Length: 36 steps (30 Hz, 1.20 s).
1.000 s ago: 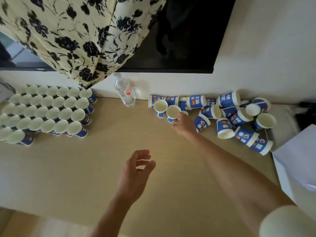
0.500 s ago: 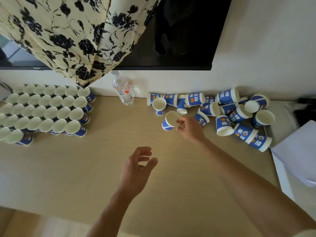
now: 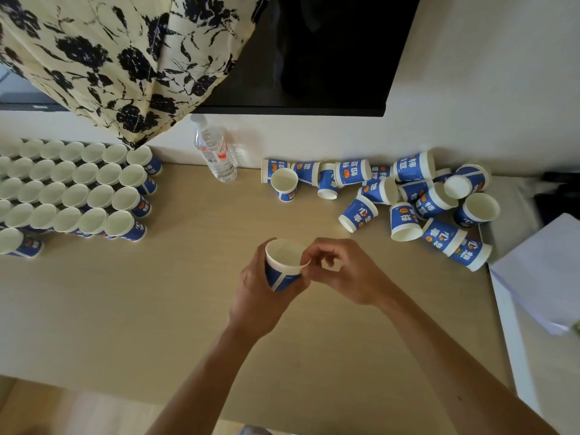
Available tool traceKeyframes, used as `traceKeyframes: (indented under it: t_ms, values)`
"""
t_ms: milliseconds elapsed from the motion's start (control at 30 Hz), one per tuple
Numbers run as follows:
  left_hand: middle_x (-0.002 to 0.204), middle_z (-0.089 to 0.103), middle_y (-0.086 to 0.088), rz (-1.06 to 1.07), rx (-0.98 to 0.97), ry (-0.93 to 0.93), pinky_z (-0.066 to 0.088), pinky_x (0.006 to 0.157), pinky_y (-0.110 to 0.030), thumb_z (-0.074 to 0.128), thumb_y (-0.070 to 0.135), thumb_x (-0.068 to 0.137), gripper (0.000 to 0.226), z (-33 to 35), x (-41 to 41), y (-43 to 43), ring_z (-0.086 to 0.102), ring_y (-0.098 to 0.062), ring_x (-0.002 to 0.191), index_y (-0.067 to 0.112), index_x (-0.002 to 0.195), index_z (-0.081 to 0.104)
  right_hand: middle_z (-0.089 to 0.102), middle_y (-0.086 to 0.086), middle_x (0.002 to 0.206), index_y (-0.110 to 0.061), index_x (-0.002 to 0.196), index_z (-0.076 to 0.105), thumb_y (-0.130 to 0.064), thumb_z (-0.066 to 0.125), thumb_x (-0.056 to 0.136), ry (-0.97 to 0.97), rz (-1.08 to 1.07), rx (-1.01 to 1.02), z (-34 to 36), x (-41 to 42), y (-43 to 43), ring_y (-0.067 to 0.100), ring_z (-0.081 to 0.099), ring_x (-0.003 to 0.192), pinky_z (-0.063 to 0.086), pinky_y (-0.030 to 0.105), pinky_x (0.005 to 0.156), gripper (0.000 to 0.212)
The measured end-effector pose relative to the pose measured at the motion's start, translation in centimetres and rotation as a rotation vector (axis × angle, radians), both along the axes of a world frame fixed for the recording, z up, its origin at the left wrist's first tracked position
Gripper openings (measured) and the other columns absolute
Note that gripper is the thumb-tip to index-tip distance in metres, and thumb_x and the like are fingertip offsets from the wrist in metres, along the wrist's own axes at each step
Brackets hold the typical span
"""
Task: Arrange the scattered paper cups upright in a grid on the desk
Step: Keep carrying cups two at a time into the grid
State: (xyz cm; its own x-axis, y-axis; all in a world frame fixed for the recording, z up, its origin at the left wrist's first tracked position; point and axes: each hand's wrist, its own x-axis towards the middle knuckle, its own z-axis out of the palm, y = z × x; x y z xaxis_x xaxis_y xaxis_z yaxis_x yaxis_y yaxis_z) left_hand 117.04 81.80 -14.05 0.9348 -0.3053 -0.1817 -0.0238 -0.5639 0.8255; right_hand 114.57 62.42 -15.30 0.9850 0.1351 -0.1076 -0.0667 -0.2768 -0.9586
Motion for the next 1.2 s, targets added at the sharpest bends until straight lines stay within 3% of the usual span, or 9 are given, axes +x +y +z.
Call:
traceKeyframes:
  t_ms: [100,200,367,467,600,733,967,1067,1200]
  values:
    - [0.102,0.066,0.015,0.066,-0.037,0.016,0.044,0.073,-0.004,0.085,0.020,0.077,0.052,0.2,0.1,-0.3,0.060,0.009,0.093,0.022,0.119,0.054,0.066,-0.005,0.080,-0.018,0.103,0.071,-0.005,0.073,0.085,0.014,0.012,0.097,0.2,0.6,-0.1,0.005,0.054,0.074,0.041,0.029,0.074,0.023]
    - [0.096,0.063,0.025,0.157,-0.032,0.047,0.042,0.070,-0.002,0.083,0.020,0.078,0.050,0.5,0.2,0.0,0.057,0.015,0.091,0.029,0.115,0.051,0.066,0.004,0.093,-0.021,0.123,0.061,-0.006,0.073,0.081,-0.003,-0.128,0.151,-0.6,3.2,-0.7,0.021,0.060,0.082,0.047,0.037,0.075,0.046]
    - [0.097,0.059,0.040,0.239,-0.023,0.073,0.042,0.068,-0.001,0.082,0.021,0.079,0.047,0.3,-0.4,0.7,0.057,0.015,0.091,0.038,0.107,0.048,0.055,0.002,0.114,-0.016,0.139,0.046,-0.030,0.086,0.073,0.004,-0.480,-0.220,-6.1,12.5,-0.3,0.016,0.054,0.103,0.046,0.028,0.084,0.078]
    - [0.095,0.061,0.037,0.294,-0.009,0.097,0.043,0.067,-0.002,0.082,0.019,0.079,0.046,-0.2,-1.0,1.4,0.059,0.013,0.089,0.037,0.105,0.049,0.048,0.010,0.133,-0.009,0.140,0.041,-0.038,0.087,0.067,0.028,-0.452,-0.511,-9.6,17.7,0.4,0.028,0.045,0.126,0.043,0.040,0.097,0.091]
    - [0.095,0.060,0.039,0.362,0.002,0.114,0.042,0.065,-0.001,0.082,0.018,0.078,0.048,-0.8,-1.7,2.4,0.058,0.014,0.088,0.043,0.099,0.047,0.043,0.012,0.138,-0.008,0.139,0.039,-0.046,0.082,0.065,0.000,-0.355,-0.886,-12.3,21.4,1.4,0.033,0.043,0.128,0.043,0.044,0.099,0.093]
    - [0.097,0.061,0.037,0.416,-0.008,0.134,0.040,0.066,0.001,0.083,0.018,0.078,0.049,-0.5,-2.2,3.6,0.058,0.016,0.089,0.043,0.103,0.048,0.044,0.012,0.140,-0.009,0.141,0.040,-0.050,0.080,0.070,-0.010,-0.334,-0.996,-13.7,23.1,2.3,0.033,0.043,0.130,0.041,0.047,0.101,0.092]
    - [0.097,0.062,0.033,0.483,-0.027,0.096,0.042,0.067,-0.002,0.083,0.021,0.077,0.047,0.5,-1.7,5.6,0.060,0.008,0.090,0.033,0.111,0.052,0.054,0.010,0.130,-0.015,0.134,0.050,-0.039,0.083,0.070,-0.108,-0.433,-0.736,-12.9,20.7,3.3,0.030,0.053,0.119,0.049,0.046,0.093,0.076]
    - [0.097,0.062,0.033,0.495,-0.058,0.063,0.042,0.067,-0.002,0.082,0.020,0.078,0.045,1.3,-1.8,6.7,0.060,0.008,0.090,0.031,0.110,0.052,0.059,0.007,0.121,-0.010,0.129,0.051,-0.025,0.089,0.066,-0.142,-0.494,-0.460,-10.6,17.0,5.2,0.026,0.057,0.110,0.048,0.039,0.093,0.075]
    - [0.100,0.061,0.036,0.524,-0.125,0.030,0.041,0.070,0.000,0.081,0.017,0.081,0.051,3.0,-2.9,9.1,0.060,0.011,0.093,0.034,0.116,0.048,0.058,0.002,0.102,-0.013,0.107,0.044,-0.011,0.090,0.061,-0.067,-0.550,-0.210,-6.6,11.2,8.7,0.020,0.057,0.086,0.041,0.022,0.073,0.065]
